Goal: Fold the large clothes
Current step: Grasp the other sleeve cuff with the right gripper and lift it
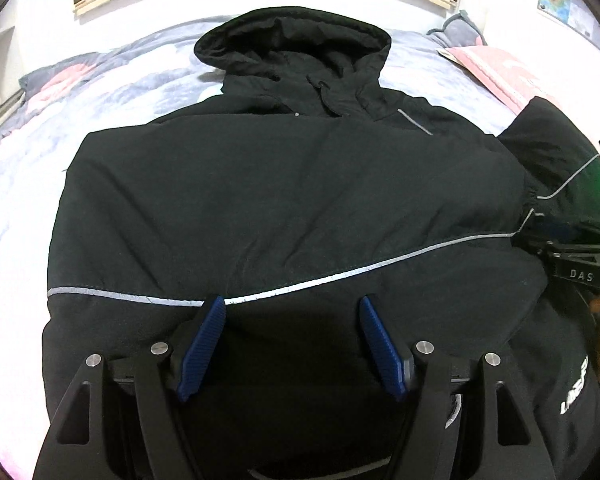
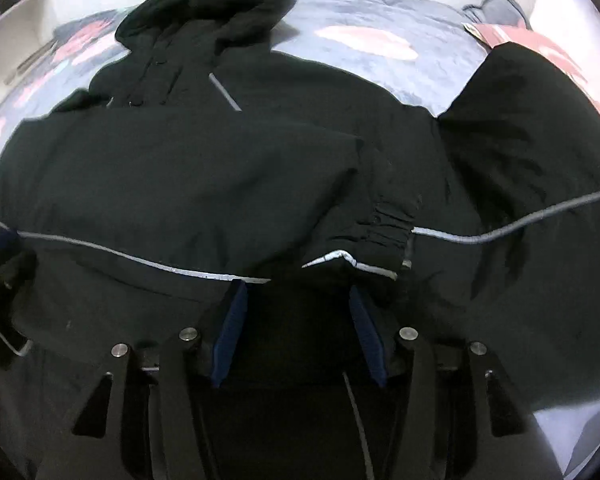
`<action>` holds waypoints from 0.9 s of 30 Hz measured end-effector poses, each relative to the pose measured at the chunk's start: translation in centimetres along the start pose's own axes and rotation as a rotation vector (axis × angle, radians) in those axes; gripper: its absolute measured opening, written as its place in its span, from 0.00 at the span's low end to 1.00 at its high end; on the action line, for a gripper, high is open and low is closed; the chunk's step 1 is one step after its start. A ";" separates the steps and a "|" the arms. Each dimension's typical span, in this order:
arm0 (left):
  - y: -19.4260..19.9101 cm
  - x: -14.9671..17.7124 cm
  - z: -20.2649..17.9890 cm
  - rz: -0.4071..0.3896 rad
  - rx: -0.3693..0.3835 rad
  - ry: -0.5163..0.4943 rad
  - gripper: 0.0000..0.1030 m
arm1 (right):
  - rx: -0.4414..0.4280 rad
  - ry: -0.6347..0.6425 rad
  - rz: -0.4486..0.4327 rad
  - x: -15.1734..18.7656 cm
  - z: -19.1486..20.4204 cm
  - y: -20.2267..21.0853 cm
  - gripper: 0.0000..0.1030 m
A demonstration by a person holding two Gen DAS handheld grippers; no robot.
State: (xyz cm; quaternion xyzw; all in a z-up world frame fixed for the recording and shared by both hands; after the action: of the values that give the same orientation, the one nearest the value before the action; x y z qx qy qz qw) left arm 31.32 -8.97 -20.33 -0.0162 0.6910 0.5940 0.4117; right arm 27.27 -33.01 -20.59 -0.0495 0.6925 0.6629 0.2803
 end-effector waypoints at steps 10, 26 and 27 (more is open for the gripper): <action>6.8 -6.4 -6.9 -0.148 0.109 -0.021 0.69 | -0.189 -0.037 -0.166 -0.9 -6.1 14.5 0.57; -5.7 -9.6 -26.1 0.049 0.206 -0.156 0.70 | -0.038 -0.501 -0.198 -2.7 -35.2 14.2 0.73; -5.5 -9.5 -26.4 0.042 0.191 -0.171 0.70 | -0.058 -0.525 -0.180 -2.6 -36.4 13.3 0.73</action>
State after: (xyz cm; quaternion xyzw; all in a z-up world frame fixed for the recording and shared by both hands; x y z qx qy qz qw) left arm 25.91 -37.05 -20.40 0.0883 0.7071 0.5331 0.4562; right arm 11.88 -66.70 -8.87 0.0546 0.5696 0.6451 0.5064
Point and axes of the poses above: each gripper's, at about its wrist camera, not at the fingertips, and y roughly against the way its jaws point, z to its left, x to its underside, the point moved 4 cm from there along -y, roughly the way its jaws point, and after that the axes turned 11 degrees about -y, right-handed, at the moved point
